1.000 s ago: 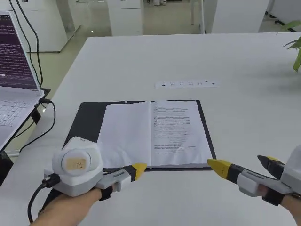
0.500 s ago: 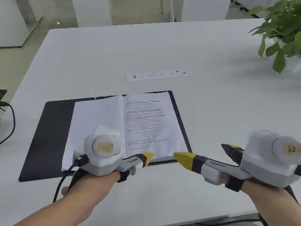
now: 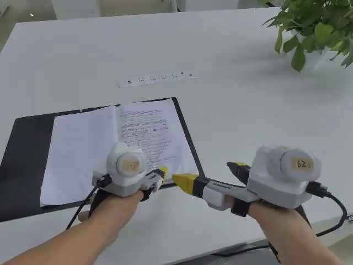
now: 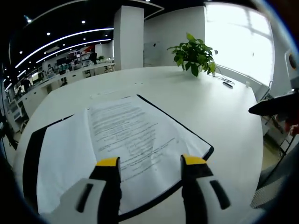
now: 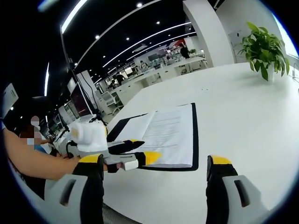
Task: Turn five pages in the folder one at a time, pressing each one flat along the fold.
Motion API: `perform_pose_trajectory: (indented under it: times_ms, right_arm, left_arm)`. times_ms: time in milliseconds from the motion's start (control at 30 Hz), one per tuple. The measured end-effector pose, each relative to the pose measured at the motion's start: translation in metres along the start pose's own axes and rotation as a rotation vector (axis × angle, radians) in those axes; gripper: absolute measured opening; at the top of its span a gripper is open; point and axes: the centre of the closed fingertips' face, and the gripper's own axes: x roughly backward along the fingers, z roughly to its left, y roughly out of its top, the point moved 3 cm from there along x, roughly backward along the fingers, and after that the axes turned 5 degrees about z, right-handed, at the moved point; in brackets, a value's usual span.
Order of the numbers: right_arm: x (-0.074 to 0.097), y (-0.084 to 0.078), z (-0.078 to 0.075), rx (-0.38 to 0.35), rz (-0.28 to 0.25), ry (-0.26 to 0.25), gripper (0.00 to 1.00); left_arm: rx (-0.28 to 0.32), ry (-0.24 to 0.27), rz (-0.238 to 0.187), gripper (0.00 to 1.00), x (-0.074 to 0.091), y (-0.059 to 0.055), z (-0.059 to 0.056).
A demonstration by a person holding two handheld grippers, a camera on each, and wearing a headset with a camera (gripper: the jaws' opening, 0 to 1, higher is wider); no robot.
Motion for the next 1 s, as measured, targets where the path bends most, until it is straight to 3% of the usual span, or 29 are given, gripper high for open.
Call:
perform_pose_trajectory:
  times_ms: [67,133,167,233,333,533,800,1000]
  right_arm:
    - [-0.003,0.0,0.001,-0.005,0.0,0.001,0.9]
    - [-0.005,-0.002,0.002,-0.007,0.004,0.007,0.9]
    - [-0.006,-0.002,0.002,-0.008,0.003,0.007,0.89]
    - [-0.008,-0.002,0.002,-0.011,0.005,0.009,0.89]
    - [-0.01,-0.004,0.002,-0.023,0.007,0.013,0.89]
    - [-0.014,-0.007,0.0,-0.046,0.014,0.019,0.87]
    - [-0.02,-0.009,-0.001,-0.062,0.018,0.025,0.86]
    - [-0.025,-0.012,-0.002,-0.069,0.033,0.026,0.85]
  left_arm:
    - [-0.013,0.023,0.014,0.42,-0.006,-0.005,0.0]
    - [-0.028,0.05,0.064,0.37,-0.01,-0.018,0.003]
    - [-0.068,0.06,0.02,0.35,-0.011,-0.014,0.003]
    - [-0.055,0.062,0.021,0.32,-0.01,-0.016,0.001]
    - [-0.06,0.081,0.01,0.2,-0.01,-0.017,0.007]
    - [-0.077,0.076,-0.026,0.19,-0.009,-0.018,0.007]
    - [-0.09,0.079,-0.043,0.15,-0.009,-0.018,0.005]
    - [-0.089,0.08,-0.049,0.04,-0.011,-0.017,0.002]
